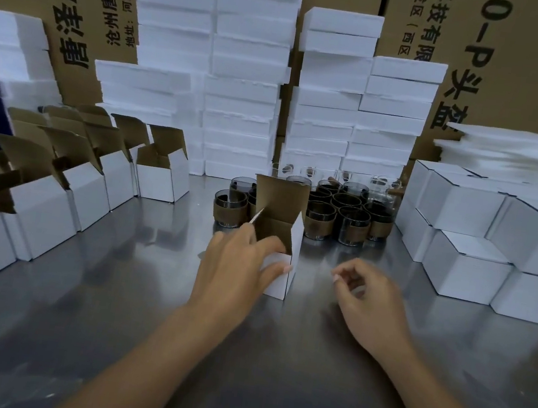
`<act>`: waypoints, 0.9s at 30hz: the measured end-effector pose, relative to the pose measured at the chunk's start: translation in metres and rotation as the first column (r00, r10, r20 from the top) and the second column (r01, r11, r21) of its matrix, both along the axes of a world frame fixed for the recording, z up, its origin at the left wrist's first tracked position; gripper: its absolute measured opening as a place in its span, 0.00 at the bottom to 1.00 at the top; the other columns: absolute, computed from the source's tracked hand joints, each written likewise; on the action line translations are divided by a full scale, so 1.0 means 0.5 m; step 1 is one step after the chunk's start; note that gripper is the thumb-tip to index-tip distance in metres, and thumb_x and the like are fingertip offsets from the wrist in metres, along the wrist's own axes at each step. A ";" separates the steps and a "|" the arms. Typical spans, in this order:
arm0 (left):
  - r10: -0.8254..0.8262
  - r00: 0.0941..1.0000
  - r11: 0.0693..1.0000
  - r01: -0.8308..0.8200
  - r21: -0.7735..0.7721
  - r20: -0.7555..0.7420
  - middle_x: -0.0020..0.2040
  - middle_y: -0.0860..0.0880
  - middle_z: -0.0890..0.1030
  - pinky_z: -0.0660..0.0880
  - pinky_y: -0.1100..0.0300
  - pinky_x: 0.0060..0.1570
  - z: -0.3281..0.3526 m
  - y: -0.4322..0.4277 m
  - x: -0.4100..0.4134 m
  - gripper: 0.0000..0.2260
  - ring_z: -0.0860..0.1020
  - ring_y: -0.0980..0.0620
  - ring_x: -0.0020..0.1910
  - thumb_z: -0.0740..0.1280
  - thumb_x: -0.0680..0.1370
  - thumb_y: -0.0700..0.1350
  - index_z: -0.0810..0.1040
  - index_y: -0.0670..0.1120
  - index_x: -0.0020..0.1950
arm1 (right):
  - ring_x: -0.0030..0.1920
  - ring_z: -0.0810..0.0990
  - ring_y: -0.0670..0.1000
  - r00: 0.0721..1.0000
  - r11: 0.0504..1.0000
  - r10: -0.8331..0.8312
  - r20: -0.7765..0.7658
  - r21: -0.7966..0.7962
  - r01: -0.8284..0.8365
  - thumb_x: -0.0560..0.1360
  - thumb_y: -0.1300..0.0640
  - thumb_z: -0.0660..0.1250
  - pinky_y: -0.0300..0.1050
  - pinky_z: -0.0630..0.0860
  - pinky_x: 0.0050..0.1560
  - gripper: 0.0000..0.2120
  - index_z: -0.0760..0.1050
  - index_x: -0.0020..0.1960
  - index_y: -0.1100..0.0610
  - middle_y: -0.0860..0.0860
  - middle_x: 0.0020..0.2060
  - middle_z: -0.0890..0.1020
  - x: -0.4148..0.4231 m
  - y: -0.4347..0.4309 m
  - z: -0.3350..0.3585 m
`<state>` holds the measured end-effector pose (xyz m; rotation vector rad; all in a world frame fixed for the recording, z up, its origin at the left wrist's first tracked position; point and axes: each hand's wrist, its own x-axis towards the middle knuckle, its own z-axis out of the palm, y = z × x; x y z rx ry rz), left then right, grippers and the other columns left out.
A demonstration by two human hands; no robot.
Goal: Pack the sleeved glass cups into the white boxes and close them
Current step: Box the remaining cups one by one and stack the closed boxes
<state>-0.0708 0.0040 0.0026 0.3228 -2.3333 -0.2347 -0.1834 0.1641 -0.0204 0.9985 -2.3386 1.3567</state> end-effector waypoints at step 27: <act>-0.158 0.971 0.904 0.216 0.369 -0.181 0.55 0.57 0.69 0.62 0.85 0.44 -0.030 -0.036 -0.019 0.23 0.66 0.73 0.53 0.68 0.76 0.48 0.62 0.72 0.59 | 0.38 0.76 0.52 0.940 0.972 -0.187 0.286 0.193 0.135 0.76 0.61 0.65 0.41 0.70 0.34 0.27 0.62 0.72 0.49 0.54 0.43 0.76 -0.196 -0.063 0.074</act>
